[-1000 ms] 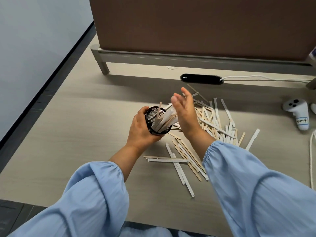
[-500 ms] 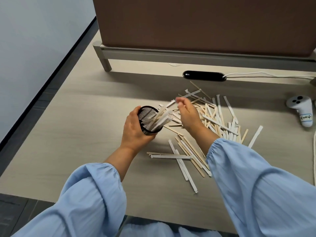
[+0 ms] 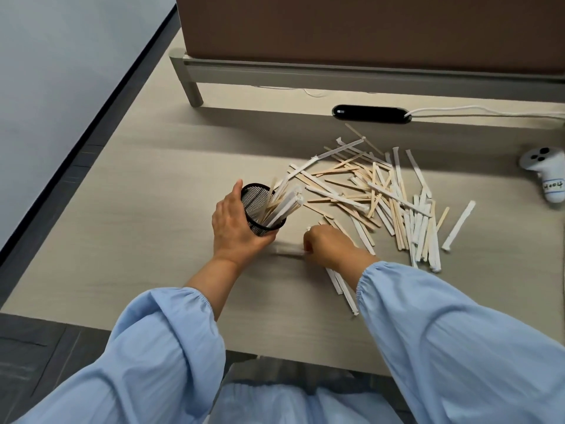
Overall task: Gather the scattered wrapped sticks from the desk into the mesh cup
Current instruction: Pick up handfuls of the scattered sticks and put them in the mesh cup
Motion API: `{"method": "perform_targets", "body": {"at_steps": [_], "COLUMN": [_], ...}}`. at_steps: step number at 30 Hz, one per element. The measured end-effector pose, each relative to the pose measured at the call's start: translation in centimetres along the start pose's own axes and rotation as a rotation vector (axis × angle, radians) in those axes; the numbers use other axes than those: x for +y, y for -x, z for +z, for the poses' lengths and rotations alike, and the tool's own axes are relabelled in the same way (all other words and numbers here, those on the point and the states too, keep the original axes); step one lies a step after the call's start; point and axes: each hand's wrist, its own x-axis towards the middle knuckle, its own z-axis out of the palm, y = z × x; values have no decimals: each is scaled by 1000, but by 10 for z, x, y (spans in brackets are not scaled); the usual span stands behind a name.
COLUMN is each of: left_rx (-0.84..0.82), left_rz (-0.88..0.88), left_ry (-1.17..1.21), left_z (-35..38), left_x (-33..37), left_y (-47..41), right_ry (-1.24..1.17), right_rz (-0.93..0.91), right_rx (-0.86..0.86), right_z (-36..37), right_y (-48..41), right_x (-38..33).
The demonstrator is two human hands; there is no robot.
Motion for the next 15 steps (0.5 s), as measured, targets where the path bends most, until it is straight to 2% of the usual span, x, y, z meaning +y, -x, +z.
{"method": "perform_targets", "body": {"at_steps": [3, 9, 15], "left_rx": [-3, -31, -58], "left_rz": [14, 52, 78], "left_ry": [6, 9, 11], "left_z": [-2, 0, 5], "left_x": [-3, 2, 7], "left_y": [6, 12, 16], "right_ry": [-65, -235, -151], "right_rz": [71, 337, 414], "right_rx": [34, 45, -9], "right_z": [-3, 3, 9], "right_y": [7, 28, 39], "right_x": [4, 16, 20]}}
